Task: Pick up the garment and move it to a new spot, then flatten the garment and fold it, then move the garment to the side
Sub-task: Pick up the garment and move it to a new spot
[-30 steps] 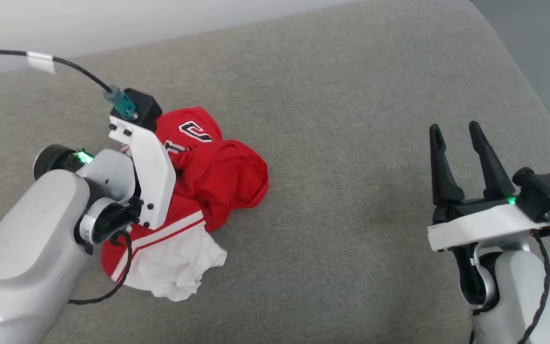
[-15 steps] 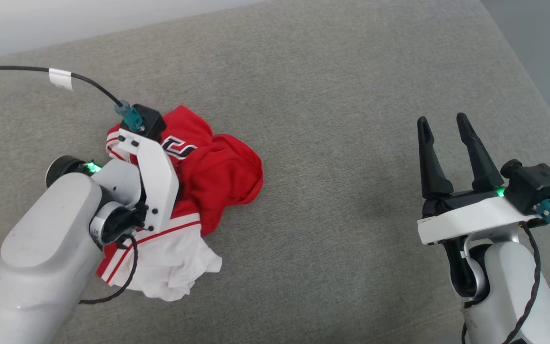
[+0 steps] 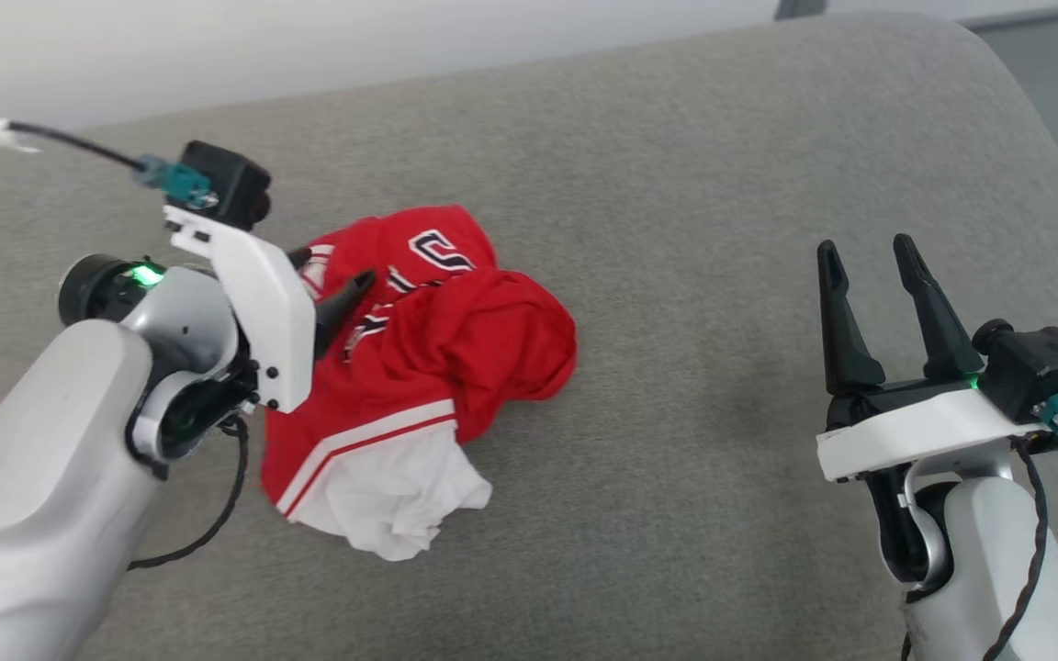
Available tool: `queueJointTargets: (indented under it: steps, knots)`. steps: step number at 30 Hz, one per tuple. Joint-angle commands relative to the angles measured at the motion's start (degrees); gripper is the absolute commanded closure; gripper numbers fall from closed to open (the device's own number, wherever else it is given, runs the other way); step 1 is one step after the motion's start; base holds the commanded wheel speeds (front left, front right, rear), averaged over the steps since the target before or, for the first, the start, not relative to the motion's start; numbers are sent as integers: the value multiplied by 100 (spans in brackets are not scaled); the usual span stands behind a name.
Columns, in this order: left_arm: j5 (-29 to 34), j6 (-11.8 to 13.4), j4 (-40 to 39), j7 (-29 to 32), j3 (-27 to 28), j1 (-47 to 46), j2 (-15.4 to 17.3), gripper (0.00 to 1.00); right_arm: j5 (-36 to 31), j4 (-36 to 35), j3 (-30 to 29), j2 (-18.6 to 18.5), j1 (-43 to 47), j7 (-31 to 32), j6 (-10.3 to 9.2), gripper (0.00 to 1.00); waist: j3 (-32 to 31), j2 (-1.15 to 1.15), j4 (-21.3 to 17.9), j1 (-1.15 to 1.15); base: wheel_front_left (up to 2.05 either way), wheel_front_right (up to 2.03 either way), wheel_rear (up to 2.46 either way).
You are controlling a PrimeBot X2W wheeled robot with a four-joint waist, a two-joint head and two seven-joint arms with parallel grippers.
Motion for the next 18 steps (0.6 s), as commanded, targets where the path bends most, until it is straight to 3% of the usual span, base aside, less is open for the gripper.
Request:
queueJointTargets:
  steps: [1, 18]
  knots:
    - [-19, 79, -228, -205, 116, 191, 102, 0, -24, -23, -16, -22, 67, 31, 0, 0, -171, 0, 220, 0, 0, 0, 0]
    - [-137, 593, -1516, -2550, 1325, 2080, 649, 0, -101, -117, -144, -123, 443, 204, 0, 0, -790, 0, 817, 0, 0, 0, 0]
